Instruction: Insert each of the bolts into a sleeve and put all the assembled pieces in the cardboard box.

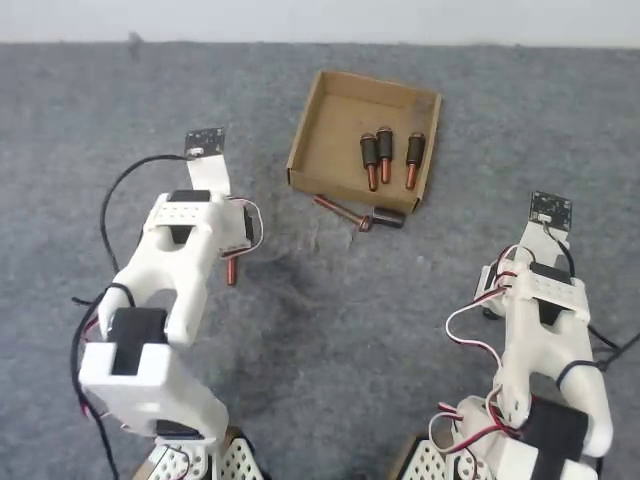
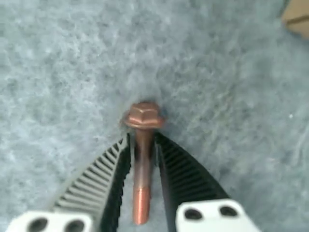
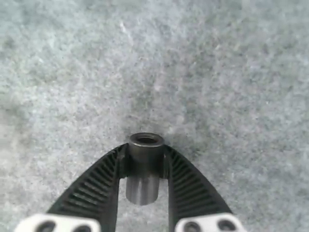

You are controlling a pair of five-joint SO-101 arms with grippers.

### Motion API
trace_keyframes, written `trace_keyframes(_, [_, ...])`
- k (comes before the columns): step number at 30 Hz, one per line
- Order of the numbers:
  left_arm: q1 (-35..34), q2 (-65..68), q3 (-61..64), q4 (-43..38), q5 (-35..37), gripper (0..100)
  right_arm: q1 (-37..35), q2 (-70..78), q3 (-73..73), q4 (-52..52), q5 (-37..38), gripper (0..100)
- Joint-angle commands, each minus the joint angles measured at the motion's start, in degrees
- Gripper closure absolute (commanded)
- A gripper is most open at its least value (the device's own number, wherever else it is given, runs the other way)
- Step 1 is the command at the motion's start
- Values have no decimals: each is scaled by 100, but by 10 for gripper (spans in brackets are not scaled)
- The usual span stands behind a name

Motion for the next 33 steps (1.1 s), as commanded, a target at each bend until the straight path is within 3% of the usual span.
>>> trace_keyframes(1, [0,-26,-426,290,-334,923,-22,-22,-273,-31,-9,991])
trace_keyframes(11, [88,18,-435,-70,-343,970,-31,-22,-273,-31,-9,991])
trace_keyframes(33, [97,88,-409,-18,-211,907,-13,-40,-264,-31,-9,991])
